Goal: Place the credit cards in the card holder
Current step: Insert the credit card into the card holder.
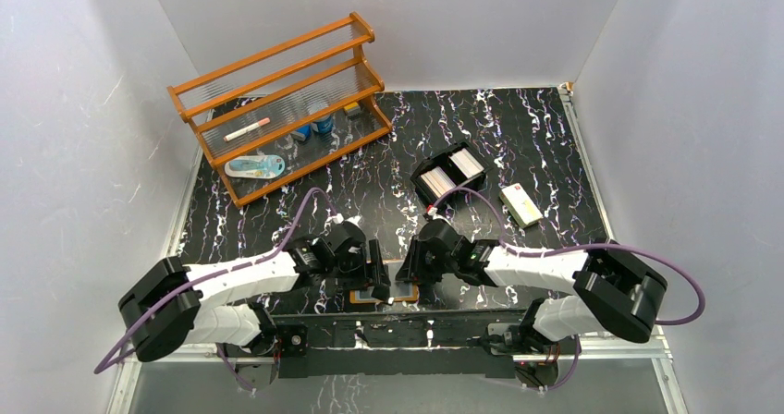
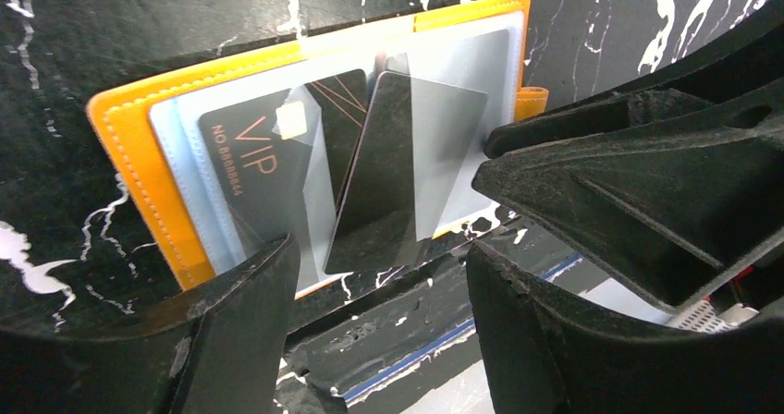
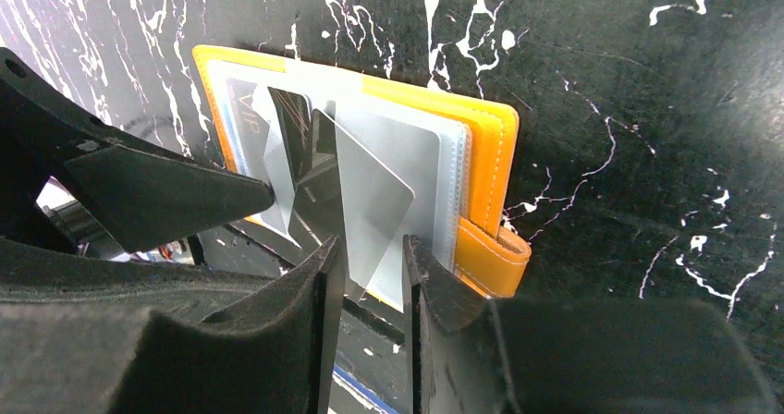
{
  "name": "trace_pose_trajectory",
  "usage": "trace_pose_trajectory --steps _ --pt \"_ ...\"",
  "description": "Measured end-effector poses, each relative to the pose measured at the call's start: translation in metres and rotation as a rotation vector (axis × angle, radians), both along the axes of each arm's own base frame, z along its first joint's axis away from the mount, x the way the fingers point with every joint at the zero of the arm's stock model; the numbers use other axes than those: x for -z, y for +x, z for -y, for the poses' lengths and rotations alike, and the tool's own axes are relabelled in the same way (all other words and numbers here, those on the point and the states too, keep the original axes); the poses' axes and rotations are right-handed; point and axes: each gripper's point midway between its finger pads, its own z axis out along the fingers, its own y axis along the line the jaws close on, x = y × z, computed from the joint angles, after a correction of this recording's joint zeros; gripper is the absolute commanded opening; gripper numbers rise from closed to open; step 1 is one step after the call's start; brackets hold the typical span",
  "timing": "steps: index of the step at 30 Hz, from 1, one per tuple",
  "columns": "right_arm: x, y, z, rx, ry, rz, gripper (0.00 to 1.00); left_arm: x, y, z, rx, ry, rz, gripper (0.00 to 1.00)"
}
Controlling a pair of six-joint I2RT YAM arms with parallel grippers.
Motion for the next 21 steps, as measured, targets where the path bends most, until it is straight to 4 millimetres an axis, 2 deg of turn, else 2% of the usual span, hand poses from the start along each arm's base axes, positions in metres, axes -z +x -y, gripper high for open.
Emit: trace_pose_trajectory --steps 21 --pt "0.002 0.005 -0.009 0.014 0.055 0.017 0.37 0.000 0.000 0.016 0.015 -0.036 -0.043 0.66"
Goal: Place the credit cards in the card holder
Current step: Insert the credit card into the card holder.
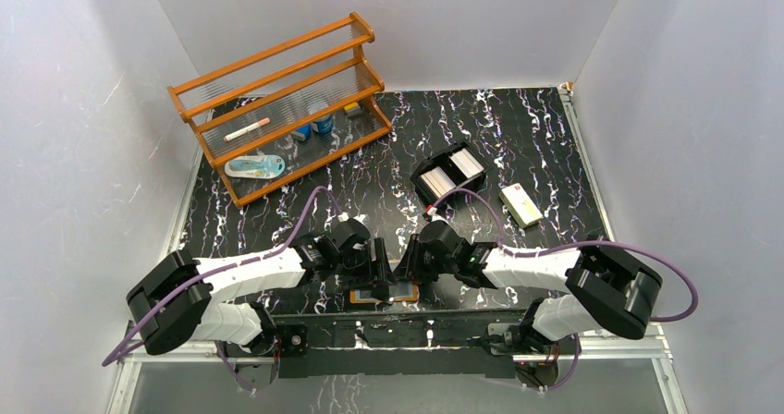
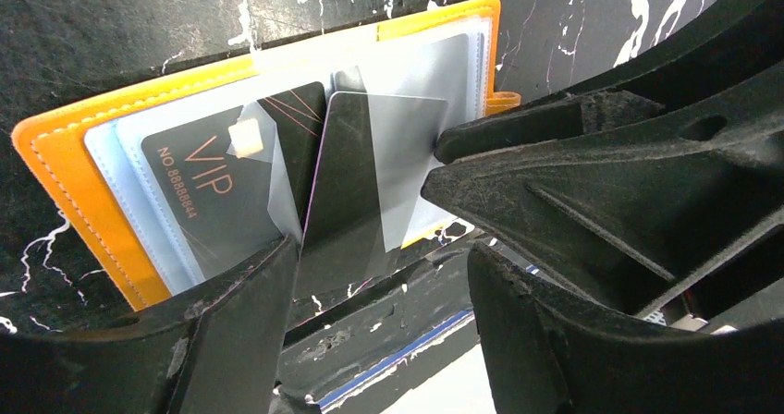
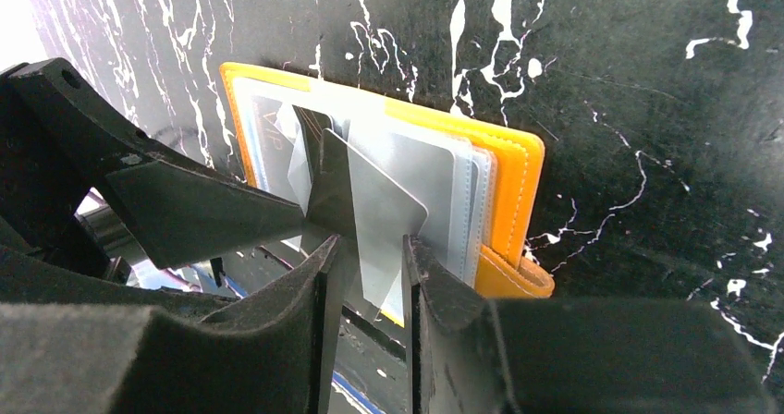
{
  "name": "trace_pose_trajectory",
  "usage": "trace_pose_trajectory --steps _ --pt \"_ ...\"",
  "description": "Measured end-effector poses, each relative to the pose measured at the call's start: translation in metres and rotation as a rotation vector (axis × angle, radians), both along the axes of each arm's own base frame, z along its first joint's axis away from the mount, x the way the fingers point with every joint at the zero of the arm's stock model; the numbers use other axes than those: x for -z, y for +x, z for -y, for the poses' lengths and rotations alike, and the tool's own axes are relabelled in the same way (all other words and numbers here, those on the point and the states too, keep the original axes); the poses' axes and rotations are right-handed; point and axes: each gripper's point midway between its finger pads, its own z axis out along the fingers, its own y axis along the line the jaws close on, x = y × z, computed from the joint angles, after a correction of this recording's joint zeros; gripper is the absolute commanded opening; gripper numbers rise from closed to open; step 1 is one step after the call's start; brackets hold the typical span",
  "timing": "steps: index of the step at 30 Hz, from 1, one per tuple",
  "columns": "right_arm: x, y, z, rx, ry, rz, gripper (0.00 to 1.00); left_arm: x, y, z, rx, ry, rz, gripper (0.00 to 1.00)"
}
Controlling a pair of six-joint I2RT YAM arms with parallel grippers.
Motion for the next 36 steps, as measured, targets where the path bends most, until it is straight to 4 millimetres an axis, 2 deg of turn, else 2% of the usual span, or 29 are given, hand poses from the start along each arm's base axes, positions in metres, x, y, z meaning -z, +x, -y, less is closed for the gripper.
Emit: trace_pose_trajectory --steps 8,15,24,32,36 --pt "0.0016 0.0010 -0.0038 0.006 0.012 -0.009 0.37 -0.0012 -0.0010 0.0039 -0.007 -0.028 -0.013 0.65" --pt "0.0012 0.0012 -0.0042 0.011 0.015 -0.012 0.37 -0.0008 -0.0034 0.0032 -0.020 -0.035 -0.030 0.52" --pt "0.0021 0.0012 -0.0042 0.014 0.027 -0.009 0.37 0.0042 -0.0076 0.0012 -0.046 -0.067 -0.046 0.41" --pt "0.0024 0.0026 -0.0038 0.020 0.027 -0.005 0.37 0.0060 -0.0096 0.0024 -0.076 -0.114 -0.058 0.37" --pt "0.0027 0.0041 -0.0032 0.027 0.025 0.001 0.37 0.0056 -0.0097 0.0046 -0.085 -0.142 -0.060 0.31"
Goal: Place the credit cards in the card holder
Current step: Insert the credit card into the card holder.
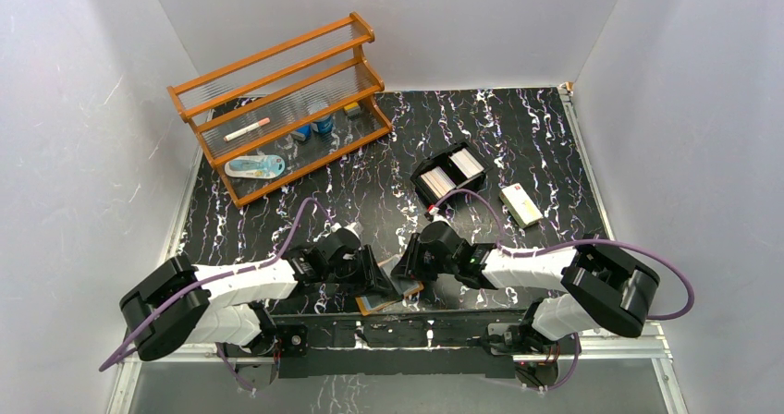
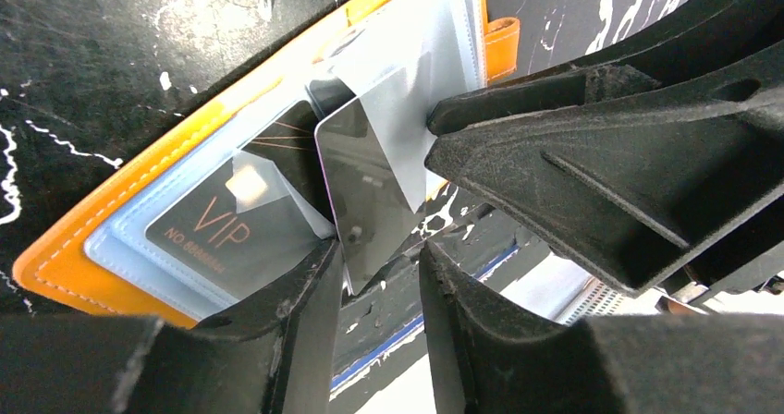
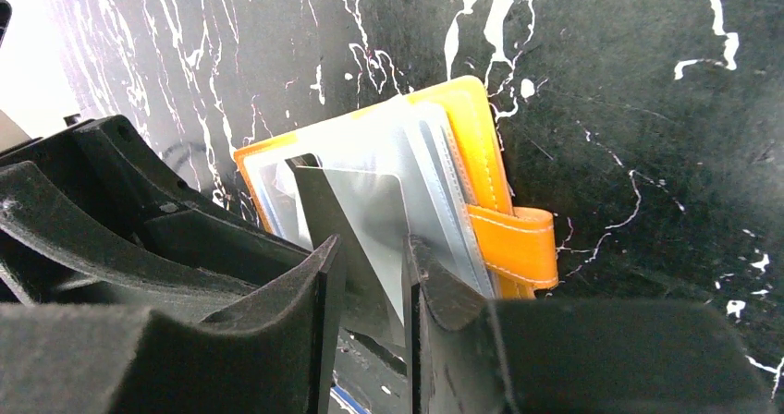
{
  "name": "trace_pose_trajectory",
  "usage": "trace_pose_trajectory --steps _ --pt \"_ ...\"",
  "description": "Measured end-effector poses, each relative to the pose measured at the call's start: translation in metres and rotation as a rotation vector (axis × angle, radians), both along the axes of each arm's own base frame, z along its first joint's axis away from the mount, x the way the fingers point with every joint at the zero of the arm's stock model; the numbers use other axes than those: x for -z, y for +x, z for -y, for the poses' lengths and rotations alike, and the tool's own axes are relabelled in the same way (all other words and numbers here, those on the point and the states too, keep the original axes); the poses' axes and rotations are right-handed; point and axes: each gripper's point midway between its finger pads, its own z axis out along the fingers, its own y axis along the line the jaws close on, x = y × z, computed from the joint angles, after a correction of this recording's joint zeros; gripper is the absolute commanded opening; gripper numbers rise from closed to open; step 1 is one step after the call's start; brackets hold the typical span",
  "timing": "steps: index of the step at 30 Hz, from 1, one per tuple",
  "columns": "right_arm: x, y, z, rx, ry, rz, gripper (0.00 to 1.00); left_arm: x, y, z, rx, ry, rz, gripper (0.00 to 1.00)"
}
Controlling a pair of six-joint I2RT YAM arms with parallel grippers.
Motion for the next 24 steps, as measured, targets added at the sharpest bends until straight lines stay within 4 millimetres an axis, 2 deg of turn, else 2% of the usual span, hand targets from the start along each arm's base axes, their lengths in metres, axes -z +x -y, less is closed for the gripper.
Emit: trace_pose_trajectory --steps 12,17,20,24 --pt "-0.003 0.001 0.001 0.019 0.021 0.001 0.37 -0.006 0.006 0.004 -0.045 -0.053 0.017 0.00" --pt "-0.005 -0.001 0.004 0.016 0.013 0.000 0.38 -0.003 0.008 0.001 -0.057 -0.033 0.024 0.00" --pt "-0.006 -0.004 0.017 0.013 -0.040 0.018 0.39 -0.001 0.009 -0.001 -0.065 -0.021 0.026 0.00" --pt "-0.023 0.004 0.030 0.030 -0.074 0.096 0.40 -0.002 0.010 -0.005 -0.084 -0.011 0.032 0.00"
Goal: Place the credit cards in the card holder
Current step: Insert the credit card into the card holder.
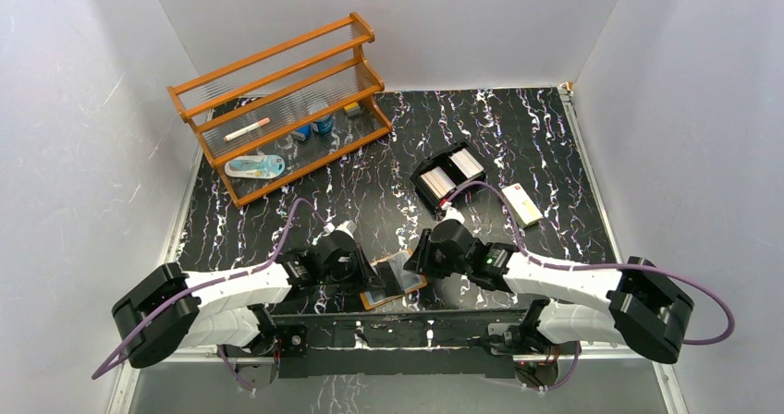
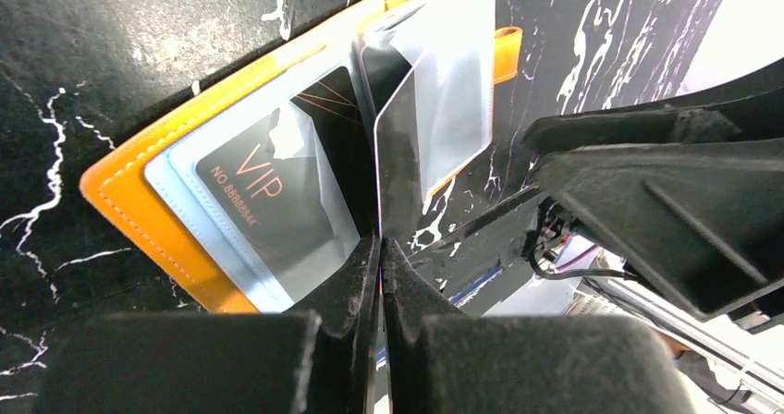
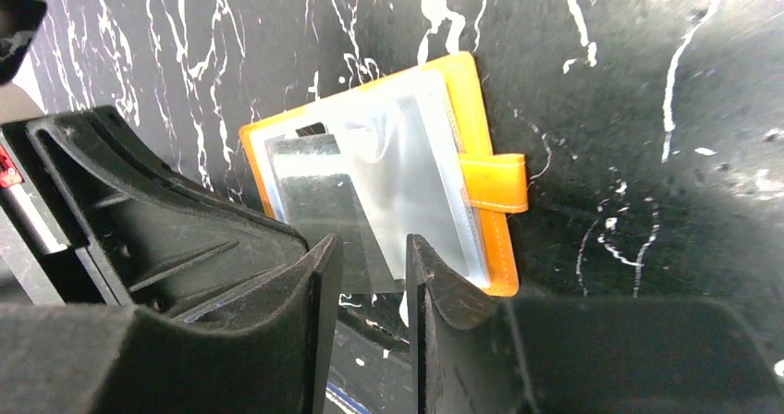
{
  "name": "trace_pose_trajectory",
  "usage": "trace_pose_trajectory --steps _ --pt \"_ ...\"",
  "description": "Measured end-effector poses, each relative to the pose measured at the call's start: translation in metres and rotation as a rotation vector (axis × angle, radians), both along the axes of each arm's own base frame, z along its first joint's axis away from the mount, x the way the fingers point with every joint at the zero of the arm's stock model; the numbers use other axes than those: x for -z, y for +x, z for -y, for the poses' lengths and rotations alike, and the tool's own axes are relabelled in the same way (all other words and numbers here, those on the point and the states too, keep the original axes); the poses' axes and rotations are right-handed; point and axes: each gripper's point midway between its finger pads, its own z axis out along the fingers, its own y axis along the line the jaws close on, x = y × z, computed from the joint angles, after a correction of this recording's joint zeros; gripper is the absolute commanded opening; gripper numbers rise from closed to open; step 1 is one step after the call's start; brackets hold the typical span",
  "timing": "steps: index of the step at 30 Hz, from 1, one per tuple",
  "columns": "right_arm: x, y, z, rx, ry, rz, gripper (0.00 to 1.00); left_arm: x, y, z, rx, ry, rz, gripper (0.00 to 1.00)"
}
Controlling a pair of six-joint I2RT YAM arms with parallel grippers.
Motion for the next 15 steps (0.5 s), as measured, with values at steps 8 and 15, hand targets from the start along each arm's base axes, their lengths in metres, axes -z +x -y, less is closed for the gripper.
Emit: trace_pose_trajectory --steps 8,15 --pt "0.004 0.026 0.029 0.066 -0.102 0.051 0.41 -0.001 0.006 -0.011 -0.046 0.035 0.034 0.00" --pt "0.029 0.026 0.047 0.086 -0.149 -0.007 0.39 0.004 0.008 -0.014 -0.054 0.060 0.038 0.00"
